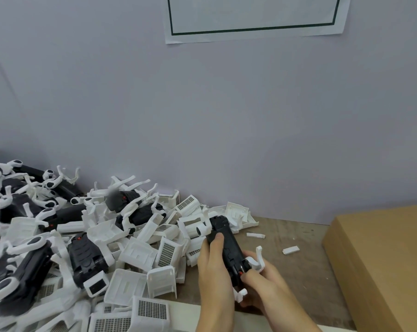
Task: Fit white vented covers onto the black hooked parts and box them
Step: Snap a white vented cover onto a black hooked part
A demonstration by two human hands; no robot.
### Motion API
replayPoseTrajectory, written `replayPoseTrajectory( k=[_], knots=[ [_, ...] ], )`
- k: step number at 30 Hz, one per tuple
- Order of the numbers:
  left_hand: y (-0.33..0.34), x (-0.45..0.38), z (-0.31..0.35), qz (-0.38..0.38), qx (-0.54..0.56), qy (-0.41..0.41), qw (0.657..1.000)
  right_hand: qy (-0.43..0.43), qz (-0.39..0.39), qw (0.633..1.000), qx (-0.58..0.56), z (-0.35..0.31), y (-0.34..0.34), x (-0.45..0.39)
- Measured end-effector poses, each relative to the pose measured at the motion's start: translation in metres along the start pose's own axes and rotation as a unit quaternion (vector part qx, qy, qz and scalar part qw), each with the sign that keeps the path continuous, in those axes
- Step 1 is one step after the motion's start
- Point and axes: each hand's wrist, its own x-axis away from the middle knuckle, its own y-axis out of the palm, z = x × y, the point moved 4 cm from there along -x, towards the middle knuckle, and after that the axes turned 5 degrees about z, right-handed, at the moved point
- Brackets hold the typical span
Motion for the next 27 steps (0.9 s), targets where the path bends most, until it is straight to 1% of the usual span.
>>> replayPoseTrajectory(
  k=[2,4,6,8,10,11,13,15,17,19,22,25,26,27],
  knots=[
    [0.000,0.002,0.001,0.000,-0.003,-0.006,1.000,0.000,0.025,1.000,0.002,0.000,-0.001,0.001],
    [-0.002,0.004,0.002,-0.001,0.030,-0.043,0.999,0.000,0.045,0.999,0.003,0.001,-0.001,0.003],
    [-0.002,0.007,0.003,-0.017,0.082,-0.084,0.993,0.007,0.018,1.000,-0.011,-0.003,0.005,0.004],
    [-0.002,0.008,0.013,-0.039,0.143,-0.077,0.986,0.015,0.019,0.997,-0.074,-0.007,0.010,0.002],
    [-0.005,0.007,0.032,-0.055,0.188,-0.040,0.980,0.030,0.038,0.994,-0.093,-0.007,0.009,0.000],
    [-0.008,0.007,0.044,-0.064,0.211,-0.017,0.975,0.026,0.053,0.996,-0.066,-0.007,0.008,0.001],
    [-0.018,0.009,0.072,-0.083,0.253,0.029,0.963,-0.005,0.077,0.993,0.089,-0.005,0.008,0.006],
    [-0.032,0.014,0.099,-0.103,0.273,0.067,0.954,-0.071,0.075,0.967,0.234,-0.011,0.019,0.013],
    [-0.045,0.017,0.119,-0.103,0.283,0.087,0.950,-0.133,0.054,0.934,0.328,-0.016,0.036,0.013],
    [-0.053,0.018,0.132,-0.102,0.299,0.101,0.944,-0.200,0.022,0.889,0.410,-0.024,0.059,0.009],
    [-0.059,0.018,0.140,-0.104,0.304,0.104,0.941,-0.265,-0.016,0.842,0.470,-0.030,0.089,0.003],
    [-0.061,0.014,0.138,-0.091,0.291,0.103,0.947,-0.298,-0.048,0.765,0.569,-0.029,0.117,-0.004],
    [-0.061,0.013,0.137,-0.086,0.289,0.103,0.948,-0.295,-0.048,0.751,0.588,-0.029,0.122,-0.006],
    [-0.060,0.011,0.136,-0.080,0.286,0.102,0.950,-0.291,-0.038,0.751,0.592,-0.029,0.123,-0.009]
  ],
)
